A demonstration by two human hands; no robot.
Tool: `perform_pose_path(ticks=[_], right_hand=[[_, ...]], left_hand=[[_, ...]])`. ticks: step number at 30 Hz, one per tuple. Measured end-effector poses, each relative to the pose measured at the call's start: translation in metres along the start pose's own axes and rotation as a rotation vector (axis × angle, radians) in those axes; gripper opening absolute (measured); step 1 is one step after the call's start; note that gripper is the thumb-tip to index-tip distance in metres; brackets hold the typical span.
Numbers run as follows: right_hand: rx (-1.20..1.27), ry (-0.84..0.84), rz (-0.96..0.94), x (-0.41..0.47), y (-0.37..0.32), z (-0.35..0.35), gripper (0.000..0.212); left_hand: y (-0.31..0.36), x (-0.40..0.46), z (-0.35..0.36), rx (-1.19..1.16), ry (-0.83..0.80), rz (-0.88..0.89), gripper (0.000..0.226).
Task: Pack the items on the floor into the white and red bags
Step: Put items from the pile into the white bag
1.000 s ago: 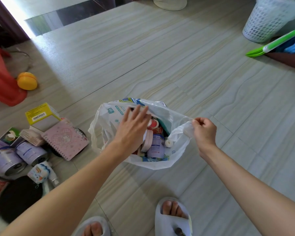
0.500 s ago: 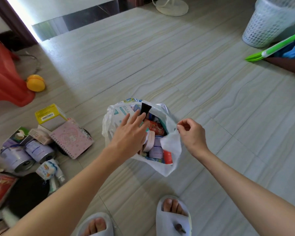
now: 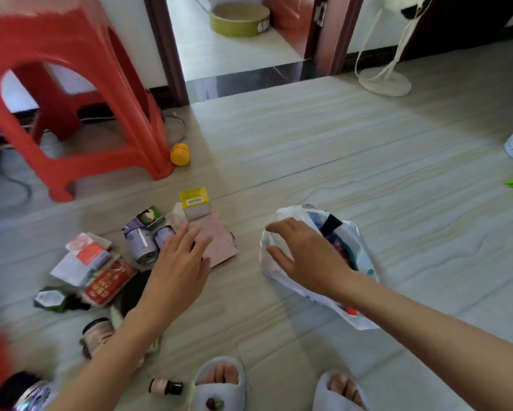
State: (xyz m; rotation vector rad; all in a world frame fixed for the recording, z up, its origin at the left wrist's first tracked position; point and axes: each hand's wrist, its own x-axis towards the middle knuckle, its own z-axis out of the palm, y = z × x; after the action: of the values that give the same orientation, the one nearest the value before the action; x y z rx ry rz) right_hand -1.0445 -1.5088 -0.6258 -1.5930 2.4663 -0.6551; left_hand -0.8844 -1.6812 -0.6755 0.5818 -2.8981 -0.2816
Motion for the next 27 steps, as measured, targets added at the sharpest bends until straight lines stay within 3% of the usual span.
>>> perform_pose_path(ticks=[4, 9, 13, 20, 27], right_hand=[[-0.089, -0.210, -0.147, 0.024, -0.031, 0.059, 0.040], [0.044, -0.384, 0.093, 0.051, -0.042, 0.151, 0.044], [0.193, -0.501, 0.217, 0.077, -0.052, 0.226, 0.048], [0.389, -0.420, 0.476, 0.114, -0.063, 0.299, 0.048], [0.577, -0.379, 0.684, 0.124, -0.050, 0.303, 0.030]], left_hand=[[-0.049, -0.055, 0.019, 0.004, -0.089, -0.198, 0.040], [-0.092, -0.103, 0.055, -0.022, -0.280, -0.464, 0.054], [-0.110, -0.115, 0.088, -0.059, -0.341, -0.596, 0.062], [-0.137, -0.093, 0.133, -0.014, -0.460, -0.604, 0.071], [-0.136, -0.084, 0.142, 0.103, -0.429, -0.579, 0.064]])
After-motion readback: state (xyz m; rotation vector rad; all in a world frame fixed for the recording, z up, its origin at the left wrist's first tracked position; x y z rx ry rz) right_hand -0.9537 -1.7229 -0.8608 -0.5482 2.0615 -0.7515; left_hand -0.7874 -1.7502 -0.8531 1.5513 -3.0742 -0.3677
